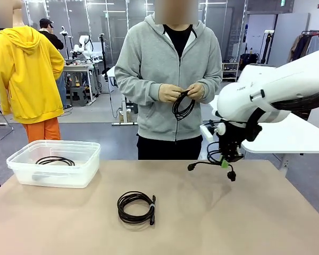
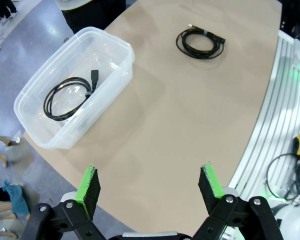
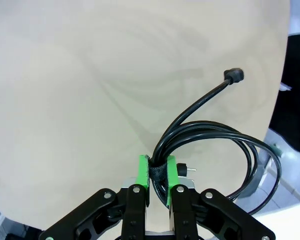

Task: Organize and store the cables.
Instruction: Place the Power Cable into the Organizing box.

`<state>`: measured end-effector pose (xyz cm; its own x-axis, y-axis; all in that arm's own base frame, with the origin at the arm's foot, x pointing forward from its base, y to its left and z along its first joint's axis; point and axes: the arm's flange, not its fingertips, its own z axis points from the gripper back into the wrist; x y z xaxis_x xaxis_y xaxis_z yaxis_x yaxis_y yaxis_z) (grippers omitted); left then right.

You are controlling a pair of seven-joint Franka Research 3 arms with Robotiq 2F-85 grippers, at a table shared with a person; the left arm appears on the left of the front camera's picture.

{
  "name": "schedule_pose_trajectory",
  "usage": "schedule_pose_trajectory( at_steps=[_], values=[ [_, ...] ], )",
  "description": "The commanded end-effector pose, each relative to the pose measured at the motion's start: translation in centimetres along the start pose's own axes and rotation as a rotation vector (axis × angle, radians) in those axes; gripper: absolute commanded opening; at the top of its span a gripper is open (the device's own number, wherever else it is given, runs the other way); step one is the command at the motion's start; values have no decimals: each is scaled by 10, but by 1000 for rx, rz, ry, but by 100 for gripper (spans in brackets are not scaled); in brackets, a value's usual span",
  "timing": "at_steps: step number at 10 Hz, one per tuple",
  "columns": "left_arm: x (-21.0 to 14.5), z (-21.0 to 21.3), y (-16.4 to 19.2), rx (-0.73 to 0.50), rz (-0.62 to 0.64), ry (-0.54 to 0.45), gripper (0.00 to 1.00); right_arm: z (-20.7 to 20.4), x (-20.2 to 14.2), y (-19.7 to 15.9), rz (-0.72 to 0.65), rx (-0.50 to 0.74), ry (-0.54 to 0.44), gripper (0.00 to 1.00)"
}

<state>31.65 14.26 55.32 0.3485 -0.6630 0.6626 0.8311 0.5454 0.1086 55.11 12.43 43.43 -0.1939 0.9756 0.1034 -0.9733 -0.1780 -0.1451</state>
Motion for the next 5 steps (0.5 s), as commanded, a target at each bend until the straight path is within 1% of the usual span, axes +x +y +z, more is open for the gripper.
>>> schedule_pose_trajectory(
  at_steps=[1,3,5],
  values=[
    [-1,0,-2,-10,-18,-15,100,-4,22,-11,9,30,30,0],
    [-1,0,-2,-10,-18,-15,100,-10,46,-11,53,45,13,0],
    [-1,0,-2,-10,-18,-15,100,-20,78,-7,84,57,-27,0]
  ],
)
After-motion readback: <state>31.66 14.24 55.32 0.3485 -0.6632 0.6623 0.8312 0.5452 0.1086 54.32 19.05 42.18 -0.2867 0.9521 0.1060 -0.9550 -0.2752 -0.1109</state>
